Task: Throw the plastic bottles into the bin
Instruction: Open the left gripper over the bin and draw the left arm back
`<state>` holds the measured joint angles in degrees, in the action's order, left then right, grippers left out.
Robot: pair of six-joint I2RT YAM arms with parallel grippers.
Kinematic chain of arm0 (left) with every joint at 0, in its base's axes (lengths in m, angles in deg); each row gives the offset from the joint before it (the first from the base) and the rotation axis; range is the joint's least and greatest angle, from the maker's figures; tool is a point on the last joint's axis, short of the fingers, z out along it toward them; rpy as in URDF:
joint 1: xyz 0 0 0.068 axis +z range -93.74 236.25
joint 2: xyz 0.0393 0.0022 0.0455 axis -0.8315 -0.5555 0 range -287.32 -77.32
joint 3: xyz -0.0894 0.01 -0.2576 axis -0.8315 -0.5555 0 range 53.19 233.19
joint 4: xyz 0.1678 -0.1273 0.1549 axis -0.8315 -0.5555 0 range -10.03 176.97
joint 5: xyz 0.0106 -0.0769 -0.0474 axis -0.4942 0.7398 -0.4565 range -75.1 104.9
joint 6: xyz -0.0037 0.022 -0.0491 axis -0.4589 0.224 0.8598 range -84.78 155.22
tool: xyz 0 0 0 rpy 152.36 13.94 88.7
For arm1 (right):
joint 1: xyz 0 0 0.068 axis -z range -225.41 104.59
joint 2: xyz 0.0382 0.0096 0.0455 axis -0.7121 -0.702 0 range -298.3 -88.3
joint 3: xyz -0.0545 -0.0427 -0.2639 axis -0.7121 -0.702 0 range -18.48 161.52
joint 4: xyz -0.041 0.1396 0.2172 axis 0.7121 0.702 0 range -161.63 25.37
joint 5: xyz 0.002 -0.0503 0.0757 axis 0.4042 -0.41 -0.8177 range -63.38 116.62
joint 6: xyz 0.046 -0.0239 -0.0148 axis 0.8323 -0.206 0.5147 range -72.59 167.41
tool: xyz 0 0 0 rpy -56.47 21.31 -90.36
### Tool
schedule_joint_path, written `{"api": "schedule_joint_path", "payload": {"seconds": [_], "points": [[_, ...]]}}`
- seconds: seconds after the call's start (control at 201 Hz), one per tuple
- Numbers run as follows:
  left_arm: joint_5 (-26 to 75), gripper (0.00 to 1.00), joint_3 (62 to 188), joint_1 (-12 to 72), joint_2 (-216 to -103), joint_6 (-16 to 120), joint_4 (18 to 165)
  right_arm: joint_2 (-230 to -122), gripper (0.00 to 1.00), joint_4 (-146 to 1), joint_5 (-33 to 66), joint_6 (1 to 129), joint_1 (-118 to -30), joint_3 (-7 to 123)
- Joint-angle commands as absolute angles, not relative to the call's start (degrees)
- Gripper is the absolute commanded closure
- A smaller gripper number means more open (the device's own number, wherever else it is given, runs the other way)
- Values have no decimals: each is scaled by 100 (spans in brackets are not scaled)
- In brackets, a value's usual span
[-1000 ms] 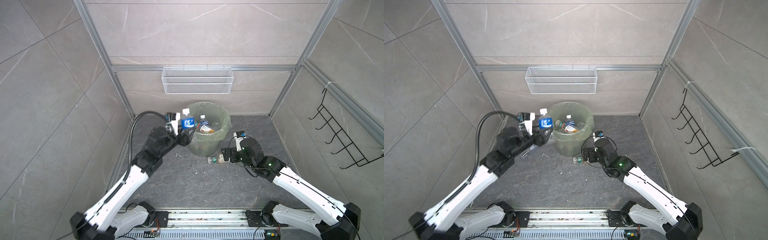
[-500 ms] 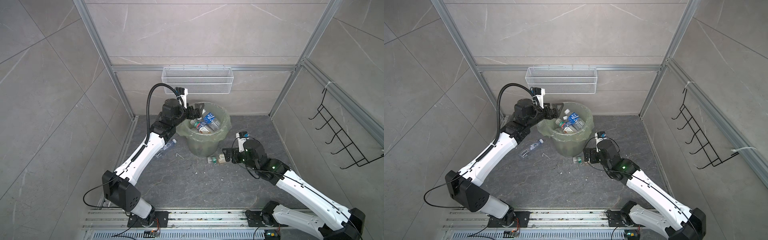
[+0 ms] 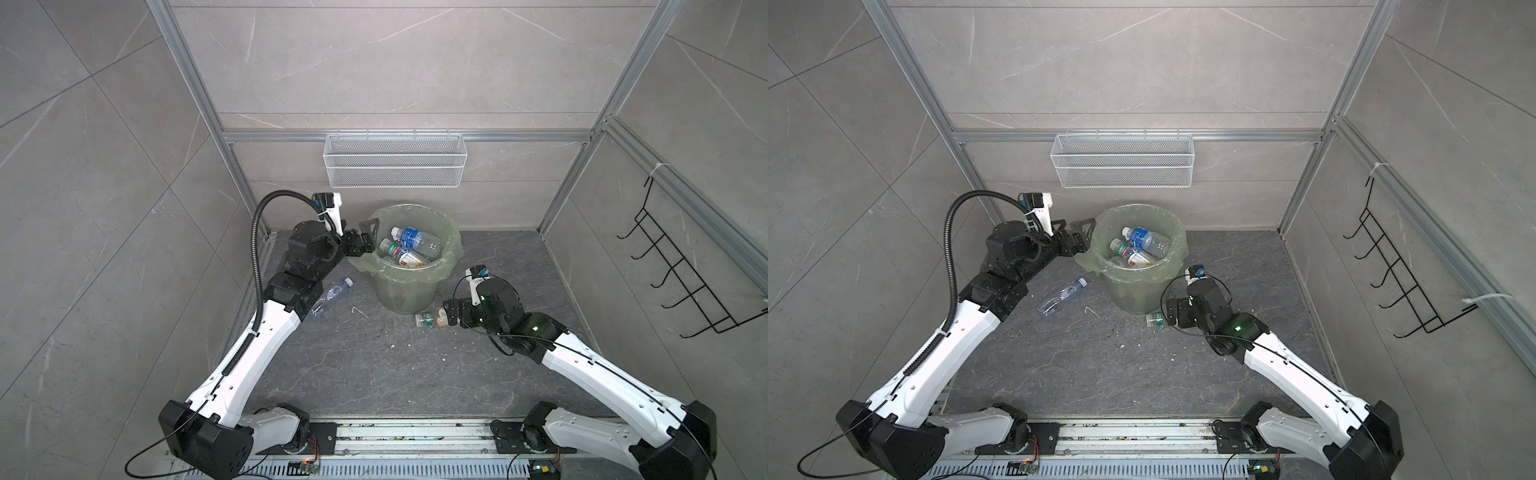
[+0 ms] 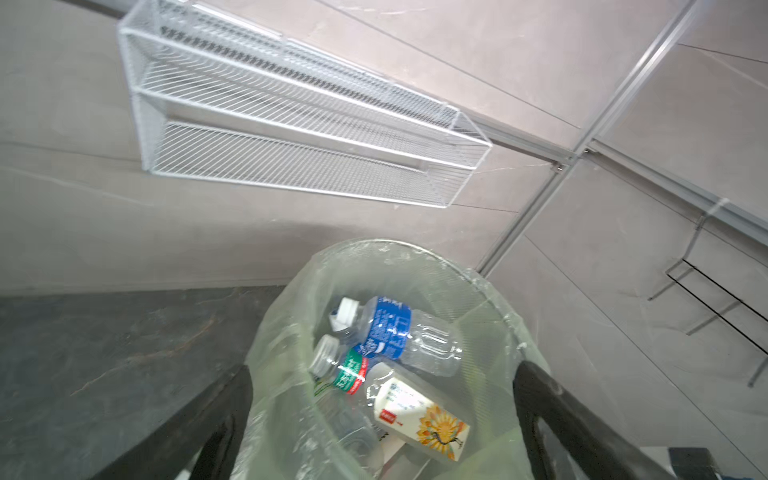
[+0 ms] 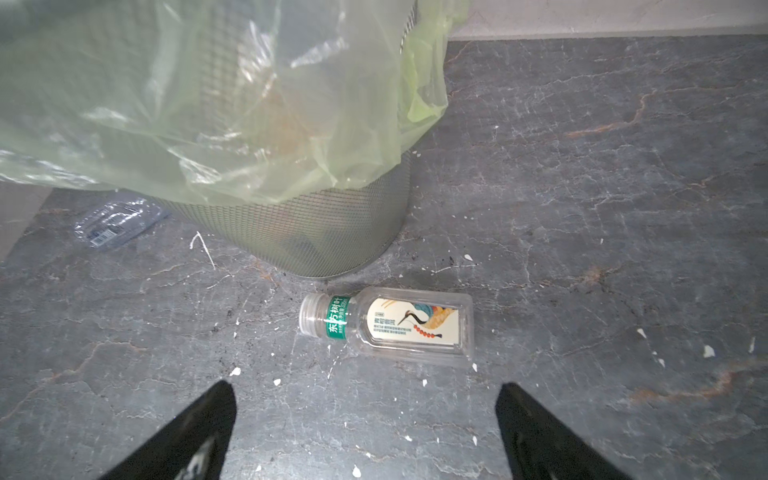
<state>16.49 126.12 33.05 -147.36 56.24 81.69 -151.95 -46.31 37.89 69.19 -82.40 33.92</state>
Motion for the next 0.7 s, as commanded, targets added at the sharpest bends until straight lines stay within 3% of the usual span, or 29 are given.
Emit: {"api": "schedule_joint_path", "payload": {"seconds": [0.0, 0.692], "points": [[1556, 0, 12266, 3581, -14419, 5952, 8192, -15468, 0, -4573, 3726, 6718, -8100, 3515], [1572, 0, 10115, 4123, -13634, 6672, 8153, -17544, 5, -5949, 1427, 7186, -6208, 3699]]}}
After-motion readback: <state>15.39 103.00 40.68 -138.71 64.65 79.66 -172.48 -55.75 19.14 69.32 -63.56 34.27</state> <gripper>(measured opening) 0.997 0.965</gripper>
